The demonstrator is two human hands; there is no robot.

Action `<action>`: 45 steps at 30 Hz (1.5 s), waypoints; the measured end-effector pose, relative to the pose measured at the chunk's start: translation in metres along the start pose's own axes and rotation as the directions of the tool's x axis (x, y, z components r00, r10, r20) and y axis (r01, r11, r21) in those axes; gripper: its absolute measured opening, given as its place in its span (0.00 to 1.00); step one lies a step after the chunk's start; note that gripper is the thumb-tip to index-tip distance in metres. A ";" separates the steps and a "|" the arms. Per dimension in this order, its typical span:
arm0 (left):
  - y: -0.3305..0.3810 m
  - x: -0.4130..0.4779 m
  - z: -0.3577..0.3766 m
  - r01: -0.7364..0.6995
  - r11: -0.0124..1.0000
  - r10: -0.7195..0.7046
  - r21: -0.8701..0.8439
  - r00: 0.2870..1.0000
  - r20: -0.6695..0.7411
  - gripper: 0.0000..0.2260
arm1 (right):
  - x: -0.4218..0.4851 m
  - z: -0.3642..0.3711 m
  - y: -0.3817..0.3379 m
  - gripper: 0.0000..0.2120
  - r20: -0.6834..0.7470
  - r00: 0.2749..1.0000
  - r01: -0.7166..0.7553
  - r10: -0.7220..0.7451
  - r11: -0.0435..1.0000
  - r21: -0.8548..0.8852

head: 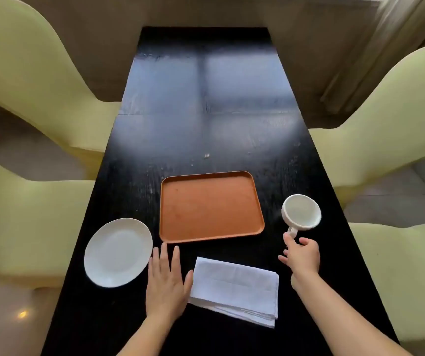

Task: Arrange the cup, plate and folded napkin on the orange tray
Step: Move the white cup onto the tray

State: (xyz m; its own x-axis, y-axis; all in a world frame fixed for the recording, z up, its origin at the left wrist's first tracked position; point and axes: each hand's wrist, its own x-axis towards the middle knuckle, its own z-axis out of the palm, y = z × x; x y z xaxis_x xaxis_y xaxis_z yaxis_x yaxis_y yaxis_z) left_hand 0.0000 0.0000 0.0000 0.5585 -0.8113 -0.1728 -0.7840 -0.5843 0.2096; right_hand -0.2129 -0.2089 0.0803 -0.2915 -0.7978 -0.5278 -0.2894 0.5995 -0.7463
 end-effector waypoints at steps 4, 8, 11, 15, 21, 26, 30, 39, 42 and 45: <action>-0.002 0.003 0.013 -0.047 0.999 0.047 0.026 0.999 -0.004 0.30 | 0.010 0.010 0.001 0.17 -0.016 0.998 0.054 -0.054 0.997 0.051; -0.004 0.004 0.021 -0.068 0.997 0.070 0.044 0.996 -0.052 0.30 | 0.022 0.015 0.002 0.13 -0.034 0.998 0.049 -0.047 0.995 0.084; -0.005 0.004 0.021 -0.056 0.997 0.058 0.045 0.997 -0.042 0.30 | 0.032 0.016 0.000 0.07 -0.020 0.999 0.052 -0.051 0.995 0.082; -0.005 0.004 0.022 -0.036 0.999 0.037 0.015 0.999 -0.037 0.31 | 0.039 0.014 0.004 0.06 -0.008 0.995 0.100 -0.099 0.990 0.102; -0.007 0.002 0.022 -0.020 1.000 0.019 -0.007 0.999 -0.051 0.31 | 0.023 0.012 -0.001 0.04 0.027 0.982 0.183 -0.189 0.970 0.159; -0.006 0.003 0.023 -0.022 0.999 0.019 -0.036 0.995 -0.095 0.30 | 0.015 0.031 -0.016 0.05 0.083 0.952 0.285 -0.294 0.953 0.107; -0.007 0.004 0.023 -0.026 0.999 0.022 -0.039 0.994 -0.106 0.30 | 0.011 0.052 -0.033 0.08 0.150 0.903 0.406 -0.402 0.914 0.002; -0.008 0.005 0.023 -0.030 0.999 0.025 -0.043 0.993 -0.116 0.28 | 0.017 0.093 -0.051 0.09 0.222 0.869 0.474 -0.442 0.873 -0.115; -0.009 0.004 0.024 -0.039 0.998 0.031 -0.058 0.991 -0.130 0.28 | 0.020 0.100 -0.052 0.12 0.237 0.873 0.461 -0.426 0.879 -0.119; -0.009 0.004 0.023 -0.032 0.996 0.021 -0.082 0.991 -0.135 0.28 | 0.024 0.104 -0.050 0.12 0.232 0.888 0.428 -0.397 0.897 -0.105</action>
State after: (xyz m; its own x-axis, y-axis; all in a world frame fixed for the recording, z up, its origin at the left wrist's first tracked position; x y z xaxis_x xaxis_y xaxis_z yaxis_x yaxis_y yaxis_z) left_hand 0.0028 0.0019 -0.0249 0.5736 -0.8183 -0.0365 -0.7767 -0.5575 0.2933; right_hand -0.1103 -0.2646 0.0624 0.0677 -0.9614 -0.2667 -0.4803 0.2029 -0.8533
